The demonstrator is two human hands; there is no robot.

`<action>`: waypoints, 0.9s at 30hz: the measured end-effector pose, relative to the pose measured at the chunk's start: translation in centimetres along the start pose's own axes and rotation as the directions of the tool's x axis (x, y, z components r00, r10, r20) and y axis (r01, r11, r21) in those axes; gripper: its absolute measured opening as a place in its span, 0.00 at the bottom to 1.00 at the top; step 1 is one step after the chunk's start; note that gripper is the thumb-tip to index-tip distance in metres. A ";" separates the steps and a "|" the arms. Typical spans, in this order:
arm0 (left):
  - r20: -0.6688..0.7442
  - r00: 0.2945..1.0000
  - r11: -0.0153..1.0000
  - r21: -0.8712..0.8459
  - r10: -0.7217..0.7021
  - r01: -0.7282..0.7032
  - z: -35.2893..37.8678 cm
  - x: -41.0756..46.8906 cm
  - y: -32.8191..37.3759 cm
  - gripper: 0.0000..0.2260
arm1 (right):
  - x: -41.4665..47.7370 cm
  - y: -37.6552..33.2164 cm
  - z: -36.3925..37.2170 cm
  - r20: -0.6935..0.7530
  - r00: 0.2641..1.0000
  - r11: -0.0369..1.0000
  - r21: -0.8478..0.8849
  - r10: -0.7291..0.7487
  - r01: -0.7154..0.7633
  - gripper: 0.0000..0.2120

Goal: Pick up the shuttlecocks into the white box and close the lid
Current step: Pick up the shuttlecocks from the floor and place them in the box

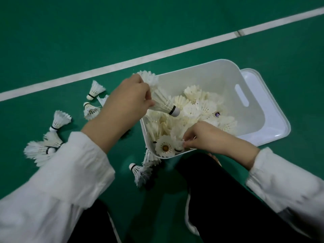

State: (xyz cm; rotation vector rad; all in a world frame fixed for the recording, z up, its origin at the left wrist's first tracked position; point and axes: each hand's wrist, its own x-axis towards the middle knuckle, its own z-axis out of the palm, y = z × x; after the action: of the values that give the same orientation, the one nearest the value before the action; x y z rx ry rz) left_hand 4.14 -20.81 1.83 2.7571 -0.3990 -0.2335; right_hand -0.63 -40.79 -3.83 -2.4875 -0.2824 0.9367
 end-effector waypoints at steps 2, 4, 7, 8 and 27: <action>-0.010 1.000 1.000 0.002 0.001 -0.001 0.2 -0.4 0.3 0.09 | 0.5 -0.1 0.6 0.060 0.998 0.999 -0.010 0.031 -0.031 0.10; -0.016 1.000 1.000 0.001 0.004 -0.004 0.4 -0.7 0.4 0.09 | 0.7 -0.3 1.0 0.109 0.993 0.999 -0.030 0.038 -0.035 0.13; -0.050 0.999 1.000 -0.018 0.005 -0.006 0.7 -1.2 0.4 0.08 | 0.6 -0.4 0.5 0.136 0.990 0.999 -0.029 0.026 -0.023 0.16; -0.061 0.998 1.000 -0.024 0.001 -0.002 0.8 -1.3 0.3 0.08 | 0.2 -0.3 -0.1 0.140 0.990 1.000 0.015 0.025 -0.028 0.18; -0.148 0.981 0.990 -0.046 0.128 -0.136 3.6 -2.4 2.0 0.08 | 1.2 -1.7 -0.8 -0.420 0.893 0.984 0.007 -0.160 0.179 0.35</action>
State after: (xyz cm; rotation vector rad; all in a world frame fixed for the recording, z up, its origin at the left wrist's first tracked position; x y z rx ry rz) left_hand 0.64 -23.00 -0.52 2.6592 -0.5255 -0.0104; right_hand 0.79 -39.17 -3.13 -2.4957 -0.3226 0.3194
